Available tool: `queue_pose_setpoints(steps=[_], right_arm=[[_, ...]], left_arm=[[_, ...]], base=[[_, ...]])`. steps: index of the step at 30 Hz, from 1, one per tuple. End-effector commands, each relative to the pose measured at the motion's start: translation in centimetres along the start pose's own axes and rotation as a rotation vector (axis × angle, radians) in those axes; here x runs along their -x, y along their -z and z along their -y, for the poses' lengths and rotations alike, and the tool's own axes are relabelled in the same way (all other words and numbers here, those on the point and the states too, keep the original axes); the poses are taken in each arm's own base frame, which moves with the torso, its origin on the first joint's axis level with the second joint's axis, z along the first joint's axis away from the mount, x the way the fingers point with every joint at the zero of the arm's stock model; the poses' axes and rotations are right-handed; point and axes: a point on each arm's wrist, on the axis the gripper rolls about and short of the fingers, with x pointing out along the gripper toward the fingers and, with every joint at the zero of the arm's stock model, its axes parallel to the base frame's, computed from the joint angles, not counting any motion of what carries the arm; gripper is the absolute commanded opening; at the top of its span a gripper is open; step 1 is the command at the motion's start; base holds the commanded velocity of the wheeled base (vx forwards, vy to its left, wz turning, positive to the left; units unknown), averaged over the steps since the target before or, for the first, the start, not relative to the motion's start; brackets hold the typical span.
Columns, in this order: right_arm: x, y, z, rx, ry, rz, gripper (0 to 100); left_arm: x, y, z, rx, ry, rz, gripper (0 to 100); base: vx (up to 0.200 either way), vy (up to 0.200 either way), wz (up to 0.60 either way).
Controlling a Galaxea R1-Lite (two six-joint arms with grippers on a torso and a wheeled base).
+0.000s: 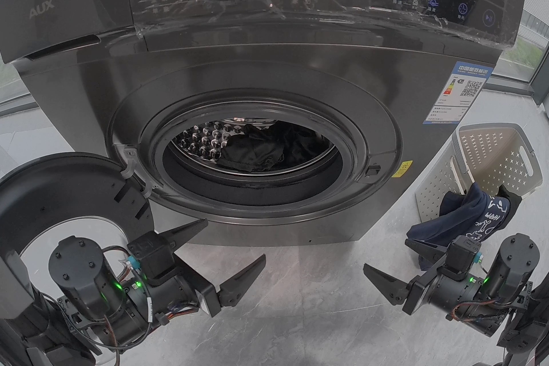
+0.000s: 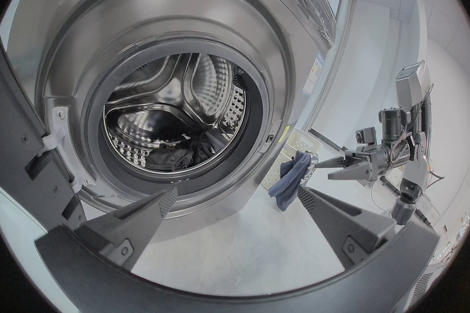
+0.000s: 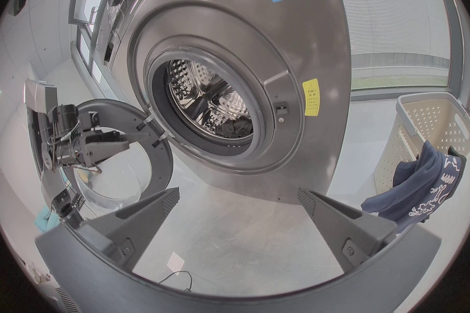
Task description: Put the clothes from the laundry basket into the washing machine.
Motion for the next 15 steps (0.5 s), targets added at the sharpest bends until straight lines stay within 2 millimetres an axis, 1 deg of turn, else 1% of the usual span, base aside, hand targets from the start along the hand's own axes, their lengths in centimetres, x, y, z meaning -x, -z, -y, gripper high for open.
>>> queue_pose_setpoints(steps=[1, 3, 4, 5, 6, 9, 10, 11, 13, 15], right_arm=[[1.0, -0.7, 0.3, -0.008, 0.011, 0.041, 100], [1.3, -1.2, 0.6, -0.013, 0.023, 0.069, 100], [1.5, -1.5, 0.8, -0.015, 0.032, 0.084, 100], [1.5, -1.5, 0.8, -0.015, 0.032, 0.084, 100], [1.8, -1.9, 1.3, -0.019, 0.058, 0.1, 100], [2.6, -2.2, 2.0, -0.014, 0.104, 0.099, 100], [2.6, -2.2, 2.0, -0.014, 0.104, 0.099, 100], [3.6, -2.3, 2.3, -0.011, 0.146, 0.077, 100], [4.8, -2.3, 2.4, -0.009, 0.178, 0.056, 100], [6.4, -2.3, 2.6, -0.005, 0.213, 0.036, 100]], left_arm=[[1.7, -0.1, -0.3, 0.001, -0.006, -0.001, 100], [2.5, -0.6, -0.3, 0.005, -0.008, 0.022, 100], [3.1, -0.9, -0.4, 0.006, -0.009, 0.04, 100], [3.1, -0.9, -0.4, 0.006, -0.009, 0.04, 100], [4.2, -1.6, -0.5, 0.012, -0.012, 0.077, 100], [5.5, -1.9, -0.6, 0.014, -0.015, 0.098, 100], [5.5, -1.9, -0.6, 0.014, -0.015, 0.098, 100], [6.2, -2.4, -0.7, 0.017, -0.034, 0.115, 100], [7.3, -2.9, -0.8, 0.015, -0.042, 0.126, 100], [8.8, -3.2, -0.9, 0.009, -0.044, 0.122, 100]], base=[[0.0, 0.0, 0.0], [0.0, 0.0, 0.0], [-0.2, 0.0, 0.0], [-0.2, 0.0, 0.0], [-0.2, 0.0, 0.0], [-0.2, 0.0, 0.0], [-0.2, 0.0, 0.0], [-0.2, 0.0, 0.0], [-0.2, 0.0, 0.0], [-0.2, 0.0, 0.0]])
